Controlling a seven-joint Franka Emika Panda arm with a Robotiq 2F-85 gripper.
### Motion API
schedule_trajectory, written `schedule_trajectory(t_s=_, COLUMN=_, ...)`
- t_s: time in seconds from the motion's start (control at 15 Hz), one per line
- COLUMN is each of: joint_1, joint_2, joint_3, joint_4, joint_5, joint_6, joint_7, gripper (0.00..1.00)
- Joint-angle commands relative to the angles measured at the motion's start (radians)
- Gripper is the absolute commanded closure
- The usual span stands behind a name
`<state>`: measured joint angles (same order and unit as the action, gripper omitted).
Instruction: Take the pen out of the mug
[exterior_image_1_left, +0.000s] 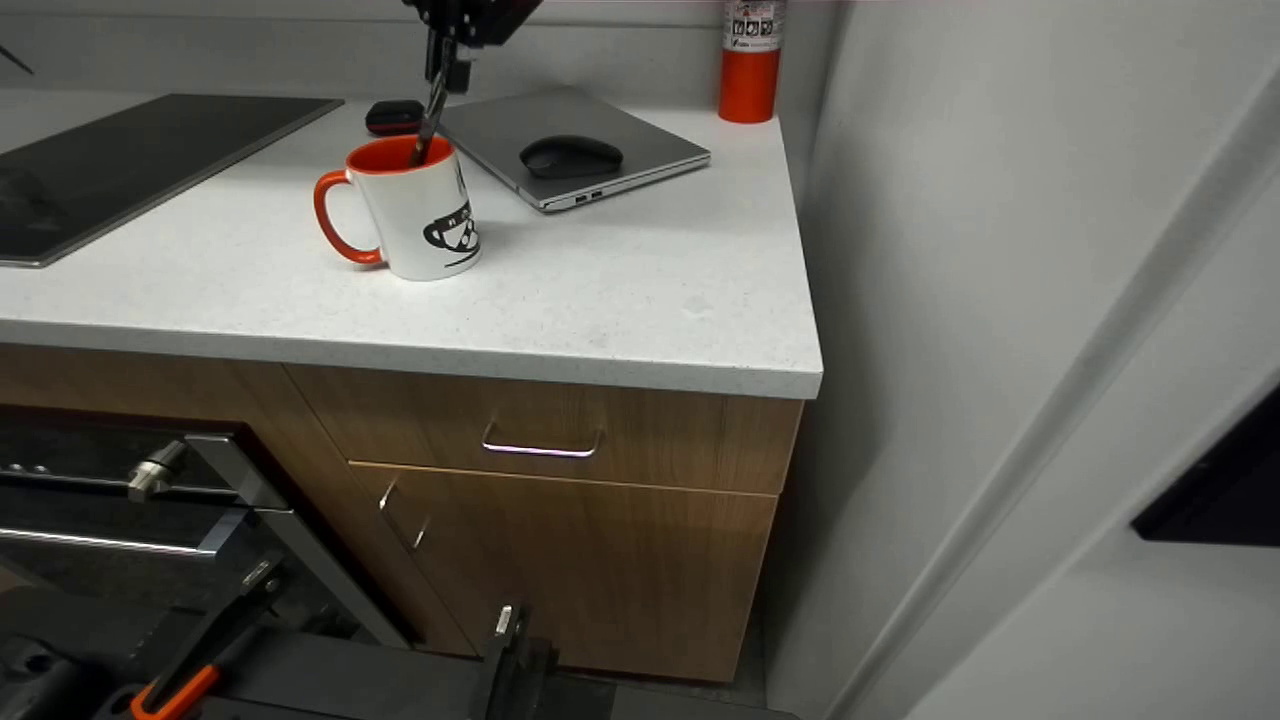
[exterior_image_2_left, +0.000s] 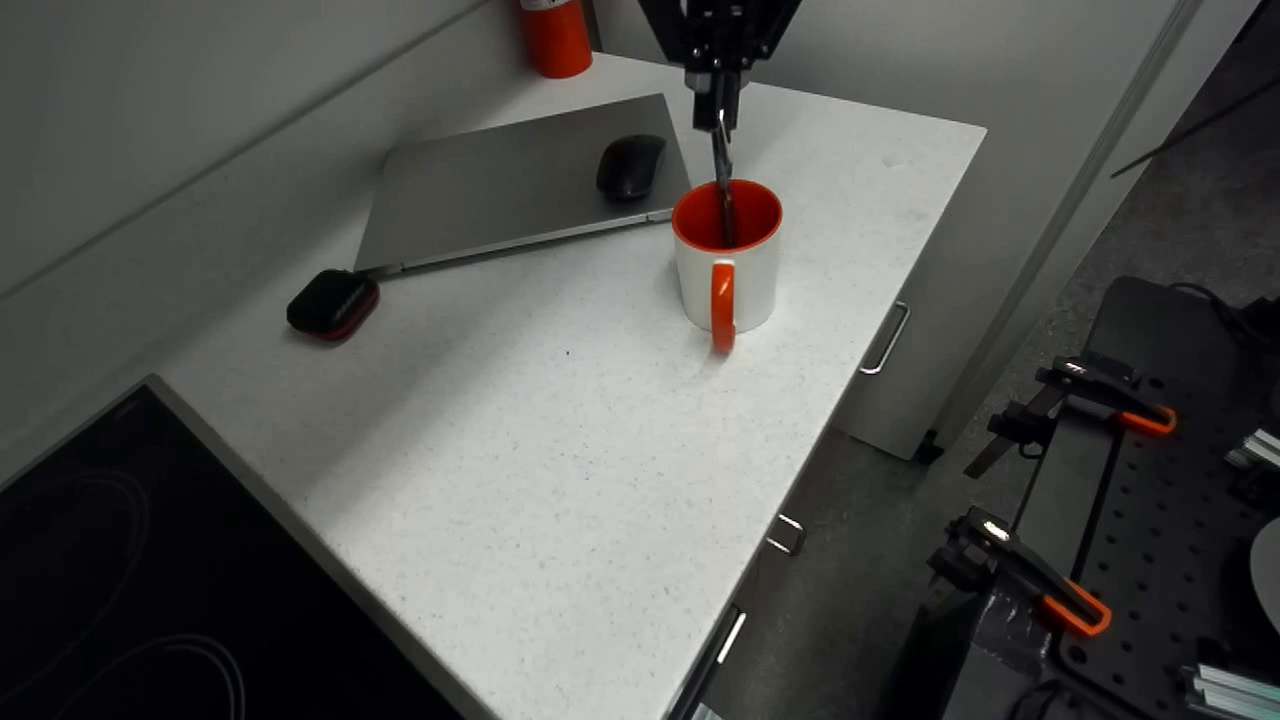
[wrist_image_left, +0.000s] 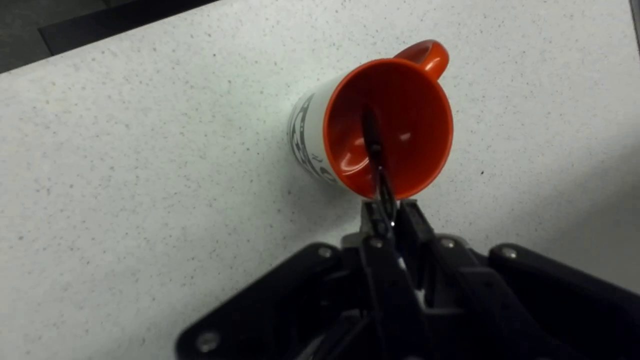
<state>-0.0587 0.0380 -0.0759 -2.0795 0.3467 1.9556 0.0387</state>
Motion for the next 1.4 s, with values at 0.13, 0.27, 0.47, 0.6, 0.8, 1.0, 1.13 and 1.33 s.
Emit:
schedule_trajectory(t_s=0.13, joint_1=-0.033, joint_2=-0.202, joint_3=-0.028, joint_4=0.002, joint_5=-0.068, joint_6=-0.134, joint_7=0.03, gripper=0.97)
schedule_trajectory(t_s=0.27, joint_1=-0.047, joint_2=-0.233, joint_3=-0.036, joint_4=0.018, joint_5=-0.131, joint_6=-0.194, joint_7=0.042, gripper=0.97)
schedule_trajectory(t_s=0.47, joint_1=-0.063, joint_2=-0.216, joint_3=-0.041, joint_4=0.037, joint_5=-0.207, joint_6=-0.251, joint_7=0.063, gripper=0.97)
schedule_trajectory(t_s=0.6, joint_1=-0.066, joint_2=-0.17, joint_3=-0.036, joint_4=0.037, joint_5=-0.232, joint_6=-0.241, joint_7=0.091, gripper=0.97)
schedule_trajectory(t_s=0.8, joint_1=-0.053, joint_2=-0.066, joint_3=-0.023, joint_4=0.032, joint_5=-0.226, joint_6=-0.169, joint_7=0.143, gripper=0.97)
schedule_trajectory(t_s=1.0, joint_1=-0.041, joint_2=0.041, joint_3=-0.012, joint_4=0.033, joint_5=-0.242, joint_6=-0.054, joint_7=0.223, gripper=0.97)
schedule_trajectory(t_s=1.13, joint_1=-0.034, joint_2=0.106, joint_3=-0.014, joint_4=0.043, joint_5=-0.244, joint_6=0.019, joint_7=0.276, gripper=0.97)
schedule_trajectory(t_s=1.33, joint_1=-0.025, joint_2=0.171, joint_3=-0.027, joint_4=0.048, joint_5=-0.254, joint_6=0.139, joint_7=0.374, gripper=0.97)
